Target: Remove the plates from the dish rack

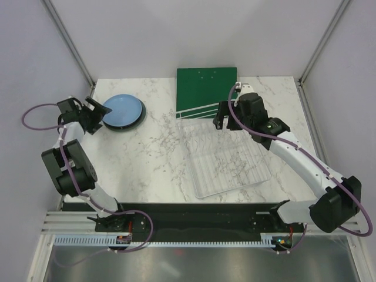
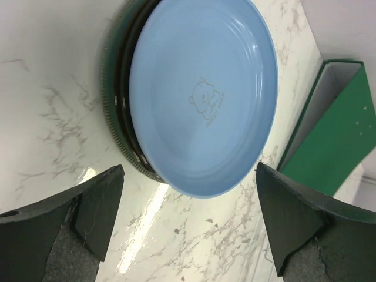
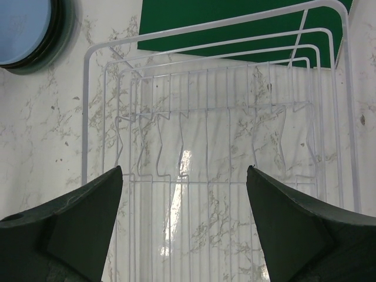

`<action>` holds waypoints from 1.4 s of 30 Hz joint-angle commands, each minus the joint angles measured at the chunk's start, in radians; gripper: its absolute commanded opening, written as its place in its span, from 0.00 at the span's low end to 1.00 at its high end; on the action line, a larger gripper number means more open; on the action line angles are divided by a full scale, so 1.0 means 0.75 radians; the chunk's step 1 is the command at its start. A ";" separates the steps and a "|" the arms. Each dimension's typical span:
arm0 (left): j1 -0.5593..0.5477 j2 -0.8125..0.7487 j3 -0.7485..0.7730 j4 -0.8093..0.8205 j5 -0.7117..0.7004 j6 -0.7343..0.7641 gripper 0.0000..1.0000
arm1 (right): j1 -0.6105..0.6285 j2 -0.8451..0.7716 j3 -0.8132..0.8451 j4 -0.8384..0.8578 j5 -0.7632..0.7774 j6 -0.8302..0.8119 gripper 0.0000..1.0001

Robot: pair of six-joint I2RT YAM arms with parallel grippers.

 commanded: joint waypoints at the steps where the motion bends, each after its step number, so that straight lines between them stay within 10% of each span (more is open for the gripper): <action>1: 0.009 -0.206 0.014 -0.129 -0.202 0.153 1.00 | -0.004 -0.087 -0.024 0.029 0.004 0.014 0.93; 14: -0.016 -0.973 -0.162 -0.237 0.468 0.241 1.00 | -0.006 -0.314 -0.034 -0.212 0.604 -0.129 0.98; 22: -0.057 -1.529 -0.244 -0.356 0.499 0.325 1.00 | -0.004 -0.531 -0.261 -0.239 0.897 -0.166 0.98; 42: -0.065 -1.587 -0.319 -0.431 0.405 0.619 1.00 | -0.004 -0.582 -0.343 -0.184 0.943 -0.172 0.98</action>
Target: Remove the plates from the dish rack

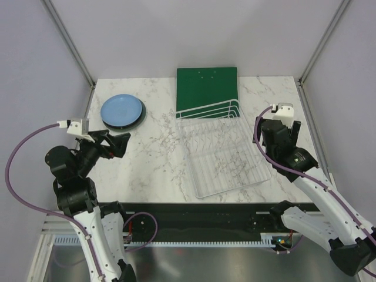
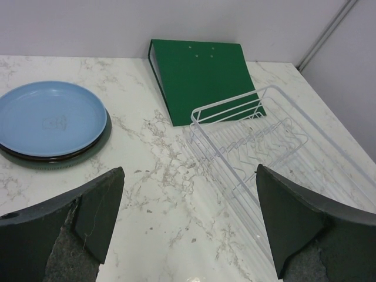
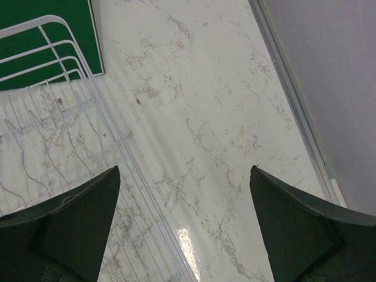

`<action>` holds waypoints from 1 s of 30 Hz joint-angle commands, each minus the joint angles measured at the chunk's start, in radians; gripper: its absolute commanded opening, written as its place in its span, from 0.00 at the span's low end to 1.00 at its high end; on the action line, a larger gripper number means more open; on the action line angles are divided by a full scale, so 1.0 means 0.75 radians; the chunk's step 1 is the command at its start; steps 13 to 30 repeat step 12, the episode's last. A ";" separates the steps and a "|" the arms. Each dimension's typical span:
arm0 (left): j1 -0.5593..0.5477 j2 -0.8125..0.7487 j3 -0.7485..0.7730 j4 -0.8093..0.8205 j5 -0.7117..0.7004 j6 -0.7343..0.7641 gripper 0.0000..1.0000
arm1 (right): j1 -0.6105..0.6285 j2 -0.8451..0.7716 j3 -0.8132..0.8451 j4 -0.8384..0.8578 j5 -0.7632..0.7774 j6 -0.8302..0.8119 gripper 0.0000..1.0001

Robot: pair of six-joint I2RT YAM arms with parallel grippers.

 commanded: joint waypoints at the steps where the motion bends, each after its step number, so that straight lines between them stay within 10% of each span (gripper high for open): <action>1: -0.006 0.048 0.001 0.002 -0.032 0.106 1.00 | -0.003 -0.016 0.006 0.051 0.032 -0.038 0.98; 30: -0.018 0.120 -0.018 0.013 -0.072 0.112 1.00 | -0.003 -0.033 -0.031 0.090 0.011 -0.053 0.98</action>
